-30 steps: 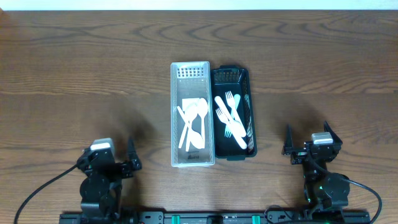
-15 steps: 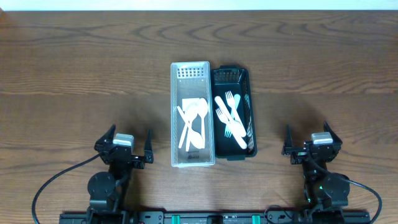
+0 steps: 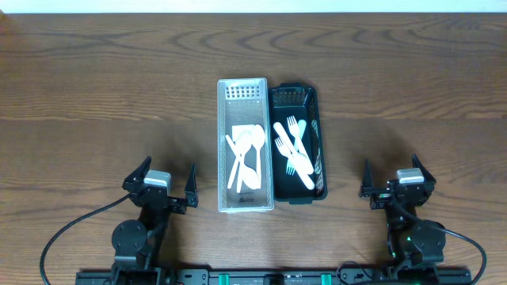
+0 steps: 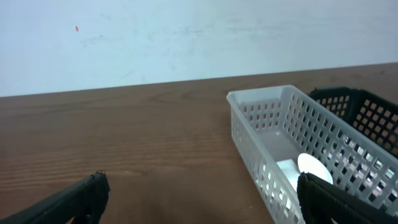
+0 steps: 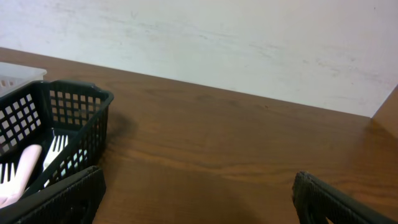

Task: Pack container

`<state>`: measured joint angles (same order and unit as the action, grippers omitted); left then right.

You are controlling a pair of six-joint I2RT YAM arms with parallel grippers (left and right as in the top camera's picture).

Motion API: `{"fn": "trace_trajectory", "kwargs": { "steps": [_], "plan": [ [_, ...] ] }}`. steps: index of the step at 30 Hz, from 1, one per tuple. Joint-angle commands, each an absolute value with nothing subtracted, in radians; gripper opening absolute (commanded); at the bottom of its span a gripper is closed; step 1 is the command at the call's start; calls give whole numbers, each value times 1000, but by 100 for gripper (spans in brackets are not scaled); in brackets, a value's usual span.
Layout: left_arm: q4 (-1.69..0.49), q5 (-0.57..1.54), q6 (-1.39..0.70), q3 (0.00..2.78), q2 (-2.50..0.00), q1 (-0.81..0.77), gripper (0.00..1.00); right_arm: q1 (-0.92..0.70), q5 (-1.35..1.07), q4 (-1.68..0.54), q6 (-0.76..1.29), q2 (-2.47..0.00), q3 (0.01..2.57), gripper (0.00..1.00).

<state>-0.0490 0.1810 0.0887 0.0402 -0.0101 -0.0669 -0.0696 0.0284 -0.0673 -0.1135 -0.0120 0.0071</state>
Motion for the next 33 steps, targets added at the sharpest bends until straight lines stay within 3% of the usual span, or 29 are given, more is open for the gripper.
{"fn": "trace_trajectory", "kwargs": {
  "steps": [1, 33],
  "plan": [
    [-52, 199, 69, 4, -2, -62, 98, -74, 22, -72, -102, -7, 6, 99],
    [-51, 199, 24, 4, -4, -62, 98, -74, 22, -72, -102, -7, 6, 99]
  ]
}}
